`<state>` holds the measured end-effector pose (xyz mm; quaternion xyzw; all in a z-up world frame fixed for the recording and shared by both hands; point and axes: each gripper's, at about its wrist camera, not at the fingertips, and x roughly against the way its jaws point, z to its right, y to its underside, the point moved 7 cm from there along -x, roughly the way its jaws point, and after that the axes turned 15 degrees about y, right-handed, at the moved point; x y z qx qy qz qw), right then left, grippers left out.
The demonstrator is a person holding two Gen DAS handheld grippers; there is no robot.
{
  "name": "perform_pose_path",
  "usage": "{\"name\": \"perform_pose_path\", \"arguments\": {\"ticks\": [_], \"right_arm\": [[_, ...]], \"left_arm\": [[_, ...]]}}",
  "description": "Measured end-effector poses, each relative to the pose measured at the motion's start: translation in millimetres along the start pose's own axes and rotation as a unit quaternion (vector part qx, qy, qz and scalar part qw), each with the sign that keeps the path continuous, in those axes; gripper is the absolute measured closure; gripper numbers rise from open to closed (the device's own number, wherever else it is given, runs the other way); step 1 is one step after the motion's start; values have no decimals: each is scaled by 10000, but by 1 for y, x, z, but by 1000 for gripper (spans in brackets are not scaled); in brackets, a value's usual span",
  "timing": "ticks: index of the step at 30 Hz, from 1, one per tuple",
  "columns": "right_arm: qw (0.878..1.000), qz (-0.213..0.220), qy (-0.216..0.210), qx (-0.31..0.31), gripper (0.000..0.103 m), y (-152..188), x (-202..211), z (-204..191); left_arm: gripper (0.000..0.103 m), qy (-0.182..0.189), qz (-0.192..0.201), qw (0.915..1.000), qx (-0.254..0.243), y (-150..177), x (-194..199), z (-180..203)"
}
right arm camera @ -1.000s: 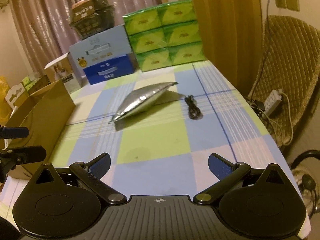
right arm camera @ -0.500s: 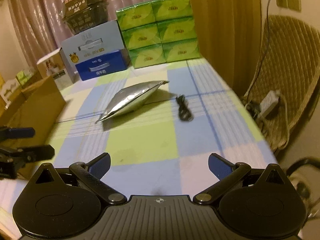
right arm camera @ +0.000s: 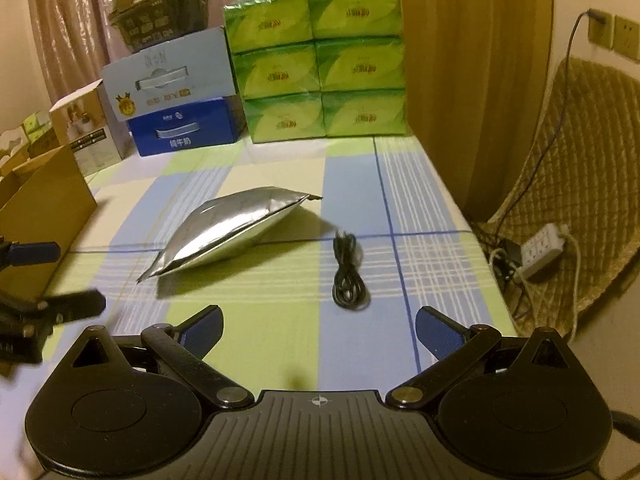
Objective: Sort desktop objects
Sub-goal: 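Move both tools back to the table toward the foil bag and cable, then grasp the silver foil bag with left gripper while right grasps the black cable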
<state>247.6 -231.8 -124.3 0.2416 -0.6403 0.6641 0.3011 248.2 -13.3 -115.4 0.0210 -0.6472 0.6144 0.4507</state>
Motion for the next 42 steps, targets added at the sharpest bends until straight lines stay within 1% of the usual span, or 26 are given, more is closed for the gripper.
{"name": "perform_pose_path", "arguments": {"ticks": [2, 5, 9, 14, 16, 19, 22, 24, 27, 28, 29, 32, 36, 41, 42], "right_arm": [[10000, -46, 4, -35, 17, -7, -12, 3], [10000, 1, 38, 21, 24, -18, -28, 6], [9999, -119, 43, 40, 38, -23, -52, 5], [9994, -228, 63, 247, 48, -26, -77, -5], [9992, -273, 81, 285, 51, -26, -84, -6], [9988, -304, 187, 347, 55, -27, -90, -5], [9987, -374, 188, 276, 61, -28, -96, -2], [9986, -427, 181, 270, 70, -27, -100, -1], [9981, -512, 203, 287, 79, -25, -104, 0], [9981, -496, 219, 283, 80, -25, -104, 1], [9981, -503, 232, 268, 84, -25, -104, 1], [9981, -552, 222, 169, 85, -25, -102, 2], [9980, -554, 213, 234, 85, -26, -101, -3], [9980, -559, 188, 221, 85, -27, -102, -5], [9980, -563, 189, 214, 85, -27, -102, -5]], "left_arm": [[1, 37, -88, 9998, -154, -4, -9, 0], [1, 40, -300, 9988, -384, -12, -23, -2], [1, 104, -673, 9969, -397, -21, -45, -7], [2, 168, -819, 9940, -708, -37, -66, -3], [5, 174, -917, 9924, -803, -42, -76, -2], [7, 158, -988, 9918, -792, -48, -87, -6], [7, 192, -1030, 9918, -735, -53, -98, -10], [7, 229, -1069, 9911, -765, -56, -104, -9], [7, 324, -1119, 9891, -902, -60, -114, -6], [7, 342, -1130, 9885, -945, -61, -117, -6], [7, 349, -1150, 9879, -976, -62, -120, -6], [7, 374, -1256, 9860, -1030, -65, -130, -9], [8, 422, -1439, 9814, -1200, -71, -143, -10], [15, 665, -1811, 9730, -1264, -70, -161, -8], [19, 664, -1876, 9718, -1262, -69, -165, -9]]}}
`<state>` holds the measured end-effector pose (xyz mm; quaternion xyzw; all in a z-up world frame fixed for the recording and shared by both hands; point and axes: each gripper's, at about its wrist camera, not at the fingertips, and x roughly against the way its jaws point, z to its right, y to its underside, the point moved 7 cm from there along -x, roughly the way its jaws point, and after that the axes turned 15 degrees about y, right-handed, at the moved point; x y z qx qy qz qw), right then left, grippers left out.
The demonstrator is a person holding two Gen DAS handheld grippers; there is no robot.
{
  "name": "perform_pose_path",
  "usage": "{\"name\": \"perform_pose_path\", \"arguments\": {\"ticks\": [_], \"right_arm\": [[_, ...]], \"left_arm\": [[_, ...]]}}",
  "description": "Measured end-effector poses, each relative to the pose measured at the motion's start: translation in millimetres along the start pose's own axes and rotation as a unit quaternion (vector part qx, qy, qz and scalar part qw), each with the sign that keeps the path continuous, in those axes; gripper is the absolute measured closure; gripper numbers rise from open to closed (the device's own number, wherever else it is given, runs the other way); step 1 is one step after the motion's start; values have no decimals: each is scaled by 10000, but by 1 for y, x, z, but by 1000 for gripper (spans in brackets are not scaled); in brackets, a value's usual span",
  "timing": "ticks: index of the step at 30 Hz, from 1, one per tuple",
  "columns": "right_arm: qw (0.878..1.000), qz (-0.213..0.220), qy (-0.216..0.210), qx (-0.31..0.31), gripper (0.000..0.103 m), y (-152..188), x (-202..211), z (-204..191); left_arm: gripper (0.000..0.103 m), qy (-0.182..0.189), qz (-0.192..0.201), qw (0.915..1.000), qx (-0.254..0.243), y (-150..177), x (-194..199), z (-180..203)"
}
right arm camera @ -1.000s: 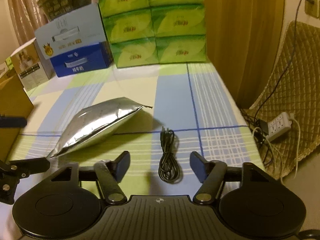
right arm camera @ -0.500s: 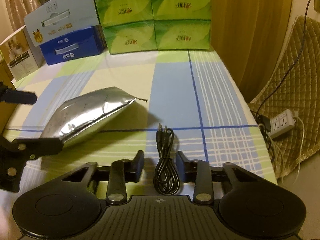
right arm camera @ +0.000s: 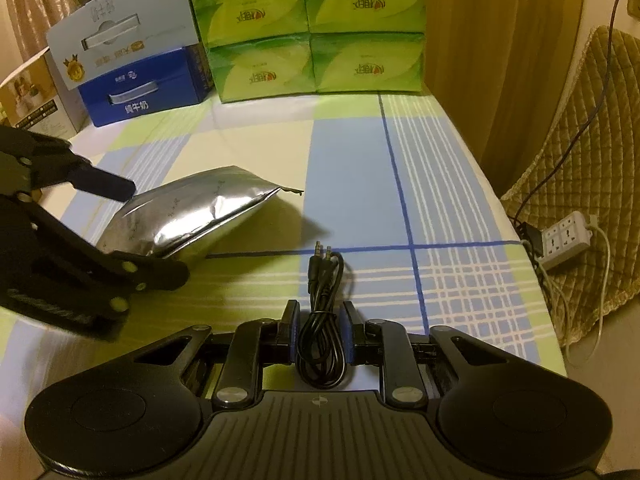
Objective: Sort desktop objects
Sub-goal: 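Grasp the silver foil bag with left gripper while right grasps the black cable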
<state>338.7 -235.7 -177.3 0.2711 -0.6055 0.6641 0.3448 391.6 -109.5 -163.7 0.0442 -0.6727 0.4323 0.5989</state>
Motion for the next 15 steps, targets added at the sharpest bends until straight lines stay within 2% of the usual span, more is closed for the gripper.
{"name": "perform_pose_path", "arguments": {"ticks": [2, 7, 9, 15], "right_arm": [[10000, 1, 6, 19, 85, 0, 0, -1], [10000, 4, -37, 61, 85, 1, 2, -4], [10000, -4, -64, 77, 85, 2, 3, -5], [9995, -186, -260, -81, 85, 11, 14, -8]], "left_arm": [[27, -11, -119, 9999, 20, 1, -6, -4], [35, -6, -309, 9995, -7, 5, -11, -4], [43, 54, -395, 9992, 63, 8, -9, -3], [49, 118, -681, 9970, 348, 27, 3, 10]]}}
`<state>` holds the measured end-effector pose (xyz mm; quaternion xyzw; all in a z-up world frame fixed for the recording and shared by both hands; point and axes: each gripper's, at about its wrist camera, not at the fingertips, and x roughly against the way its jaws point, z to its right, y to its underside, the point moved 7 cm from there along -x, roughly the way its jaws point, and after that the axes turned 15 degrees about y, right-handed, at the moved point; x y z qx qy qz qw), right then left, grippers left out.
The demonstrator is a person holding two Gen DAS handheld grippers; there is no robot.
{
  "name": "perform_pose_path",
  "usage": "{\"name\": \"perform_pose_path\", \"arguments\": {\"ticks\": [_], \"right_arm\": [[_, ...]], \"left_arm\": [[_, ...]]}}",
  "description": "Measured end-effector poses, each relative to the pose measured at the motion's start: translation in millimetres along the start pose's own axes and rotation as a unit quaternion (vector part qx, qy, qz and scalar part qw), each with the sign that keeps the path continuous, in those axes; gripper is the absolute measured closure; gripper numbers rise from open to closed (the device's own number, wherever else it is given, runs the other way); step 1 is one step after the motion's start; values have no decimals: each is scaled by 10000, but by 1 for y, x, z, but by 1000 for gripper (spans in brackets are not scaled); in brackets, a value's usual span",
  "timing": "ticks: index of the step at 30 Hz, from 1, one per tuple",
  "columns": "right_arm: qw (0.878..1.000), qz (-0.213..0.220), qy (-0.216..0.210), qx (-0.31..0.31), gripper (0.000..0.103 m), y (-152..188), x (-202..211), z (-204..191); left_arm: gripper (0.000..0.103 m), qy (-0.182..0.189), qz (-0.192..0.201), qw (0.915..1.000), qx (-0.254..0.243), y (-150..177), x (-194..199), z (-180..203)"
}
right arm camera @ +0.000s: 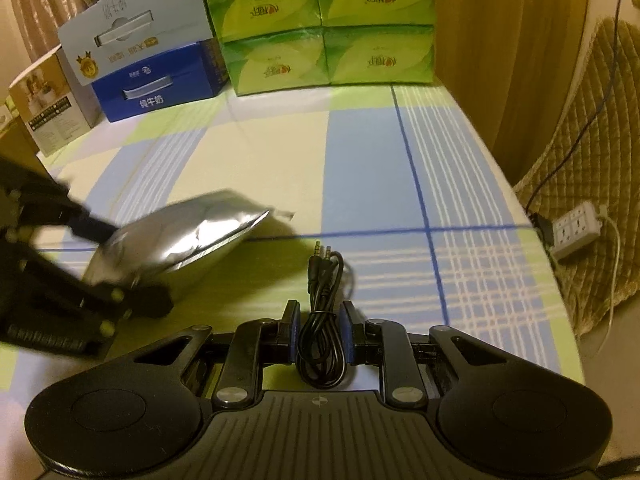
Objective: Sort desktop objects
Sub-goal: 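Grasp the silver foil bag with left gripper while right grasps the black cable, then carry the foil bag and black cable over the cardboard box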
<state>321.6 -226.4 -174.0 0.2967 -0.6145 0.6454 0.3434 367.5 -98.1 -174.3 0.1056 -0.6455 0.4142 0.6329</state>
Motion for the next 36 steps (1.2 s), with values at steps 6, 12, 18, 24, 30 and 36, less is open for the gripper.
{"name": "perform_pose_path", "arguments": {"ticks": [6, 12, 18, 24, 30, 36], "right_arm": [[9996, -157, -241, -60, 85, 26, 33, -19], [9988, -49, -163, 455, 85, 73, 78, -51], [9993, -178, -262, 178, 85, 120, 107, -54], [9994, -180, -275, -138, 85, 147, 129, -51], [9998, 21, -191, 16, 85, 153, 136, -54], [9997, 12, -257, 63, 85, 155, 133, -55]], "left_arm": [[50, 110, -257, 9990, 352, 41, 17, 22], [50, 174, -395, 9973, 602, 94, 39, 49], [50, 252, -432, 9943, 942, 146, 61, 74], [45, 428, -282, 9900, 1310, 175, 79, 88], [39, 455, -373, 9942, 900, 176, 88, 99], [33, 548, -538, 9936, 824, 168, 80, 93]]}}
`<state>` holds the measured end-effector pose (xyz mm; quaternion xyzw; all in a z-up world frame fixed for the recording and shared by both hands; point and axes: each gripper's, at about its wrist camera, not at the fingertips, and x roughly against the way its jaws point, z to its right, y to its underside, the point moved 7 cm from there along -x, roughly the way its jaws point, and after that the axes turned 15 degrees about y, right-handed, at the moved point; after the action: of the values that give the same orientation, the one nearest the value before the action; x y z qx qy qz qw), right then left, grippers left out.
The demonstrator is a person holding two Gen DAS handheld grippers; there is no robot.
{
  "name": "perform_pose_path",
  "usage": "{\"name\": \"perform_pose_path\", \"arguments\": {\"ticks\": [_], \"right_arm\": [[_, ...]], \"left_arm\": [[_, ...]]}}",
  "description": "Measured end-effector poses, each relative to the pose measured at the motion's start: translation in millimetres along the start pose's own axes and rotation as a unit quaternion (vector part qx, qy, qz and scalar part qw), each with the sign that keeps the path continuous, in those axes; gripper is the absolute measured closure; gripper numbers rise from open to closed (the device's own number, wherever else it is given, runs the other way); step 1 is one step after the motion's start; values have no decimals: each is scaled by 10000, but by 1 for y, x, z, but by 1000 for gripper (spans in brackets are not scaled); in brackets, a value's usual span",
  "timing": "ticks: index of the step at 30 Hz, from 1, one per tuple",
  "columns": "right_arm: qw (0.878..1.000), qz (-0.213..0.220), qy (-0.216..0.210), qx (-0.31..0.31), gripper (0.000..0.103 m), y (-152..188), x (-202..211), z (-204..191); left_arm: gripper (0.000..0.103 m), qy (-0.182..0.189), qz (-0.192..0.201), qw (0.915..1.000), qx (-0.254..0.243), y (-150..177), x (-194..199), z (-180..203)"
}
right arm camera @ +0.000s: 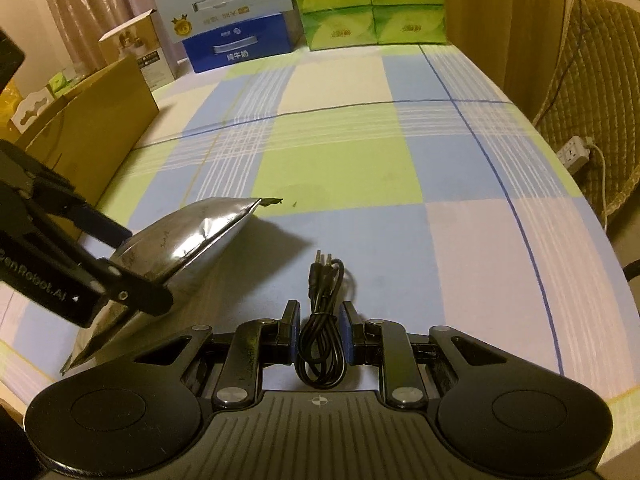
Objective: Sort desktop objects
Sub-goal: 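Carry the foil bag and black cable over the cardboard box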
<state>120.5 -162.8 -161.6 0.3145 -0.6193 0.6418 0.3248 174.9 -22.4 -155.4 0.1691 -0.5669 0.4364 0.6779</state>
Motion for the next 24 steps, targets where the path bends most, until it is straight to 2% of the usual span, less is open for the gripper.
{"name": "perform_pose_path", "arguments": {"ticks": [6, 13, 15, 18, 24], "right_arm": [[10000, -14, 9, 43, 85, 1, -3, 1], [9998, 51, 111, 171, 85, -1, -5, -2], [9996, 81, 158, 239, 84, -2, -7, -4], [9991, 110, 218, 342, 83, -3, -8, -8], [9981, 156, 302, 512, 83, -3, -10, -14]], "left_arm": [[29, 105, -199, 9997, -5, -5, -14, -7], [29, 220, -311, 9993, -21, 1, -26, -11], [39, 283, -323, 9991, -42, 4, -27, -12], [48, 432, -306, 9986, 39, 8, -25, -12], [53, 426, -263, 9987, 63, 13, -18, -14]]}}
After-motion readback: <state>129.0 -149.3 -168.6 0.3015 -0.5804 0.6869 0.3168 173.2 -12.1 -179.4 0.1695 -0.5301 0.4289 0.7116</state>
